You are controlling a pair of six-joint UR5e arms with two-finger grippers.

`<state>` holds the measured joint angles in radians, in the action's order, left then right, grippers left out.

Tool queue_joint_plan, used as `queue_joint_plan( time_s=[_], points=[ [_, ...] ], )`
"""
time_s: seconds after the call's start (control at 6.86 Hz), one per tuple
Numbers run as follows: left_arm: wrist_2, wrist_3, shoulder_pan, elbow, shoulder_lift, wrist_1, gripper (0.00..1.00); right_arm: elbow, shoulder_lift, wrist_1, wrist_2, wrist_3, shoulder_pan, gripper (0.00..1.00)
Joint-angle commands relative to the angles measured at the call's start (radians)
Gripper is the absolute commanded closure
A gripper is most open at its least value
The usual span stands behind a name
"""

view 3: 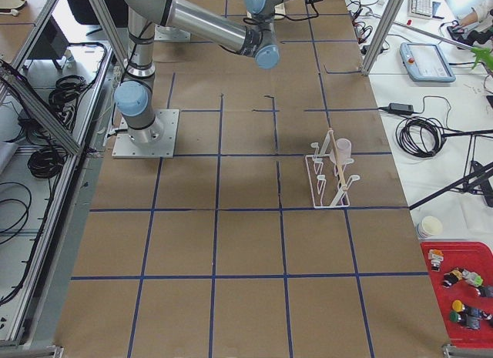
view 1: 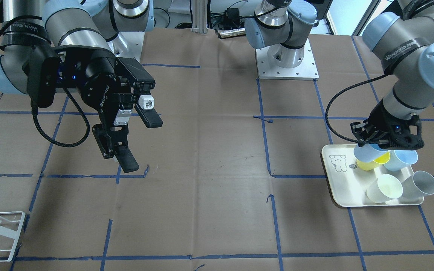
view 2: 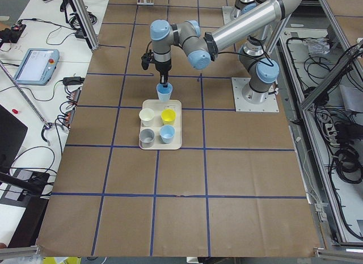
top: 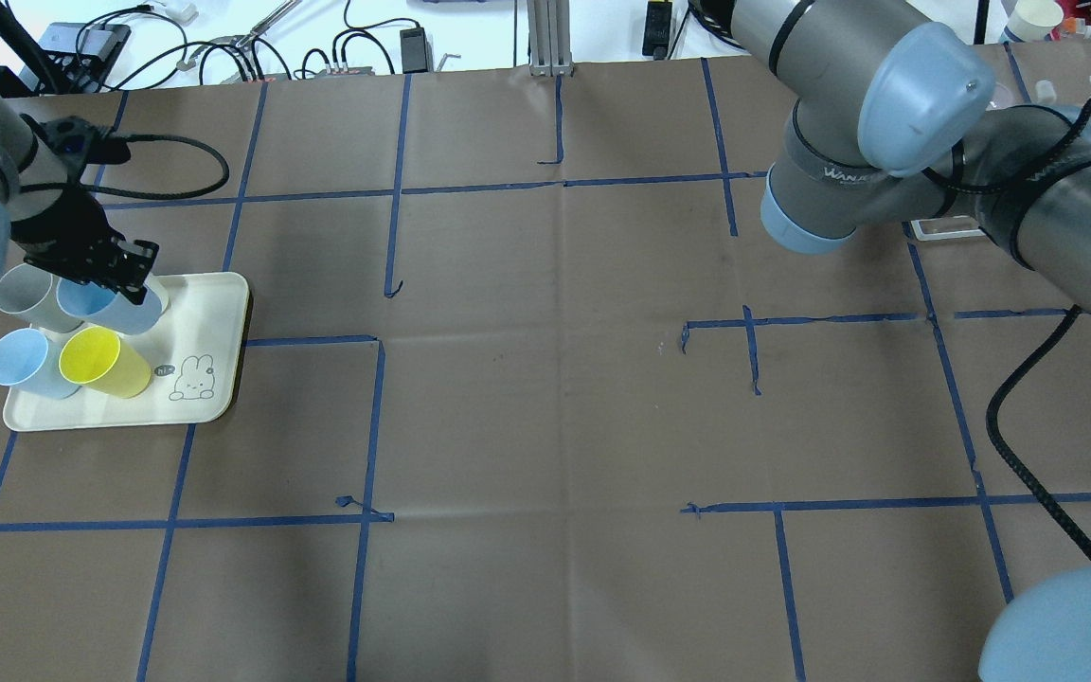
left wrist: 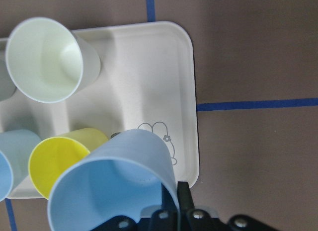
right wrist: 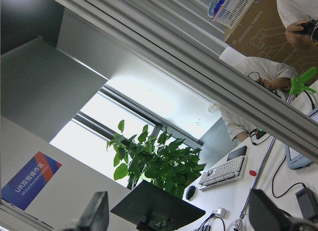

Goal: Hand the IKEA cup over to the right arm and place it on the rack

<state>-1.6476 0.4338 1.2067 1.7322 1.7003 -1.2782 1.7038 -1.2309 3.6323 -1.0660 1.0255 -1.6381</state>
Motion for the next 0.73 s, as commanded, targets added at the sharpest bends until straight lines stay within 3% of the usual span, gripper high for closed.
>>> queue_joint_plan(
  time_s=[0.0,0.15,0.29,0.58],
  points=[
    [0.085,0.037,0.005,-0.164,0.01,-0.121,1.0,0.0,0.002,0.0,-0.002,0.031,0.001,0.0],
    [0.179,0.072,0.004,-0.175,0.007,-0.119,1.0,0.003,-0.004,0.018,-0.006,0.053,0.001,0.0],
    [0.272,0.133,0.004,-0.168,-0.002,-0.11,1.0,0.013,0.005,0.116,-0.052,0.167,0.001,0.0],
    [0.525,0.198,0.004,-0.155,-0.004,-0.104,1.0,0.122,-0.008,0.164,-0.086,0.24,0.003,0.0]
  ],
)
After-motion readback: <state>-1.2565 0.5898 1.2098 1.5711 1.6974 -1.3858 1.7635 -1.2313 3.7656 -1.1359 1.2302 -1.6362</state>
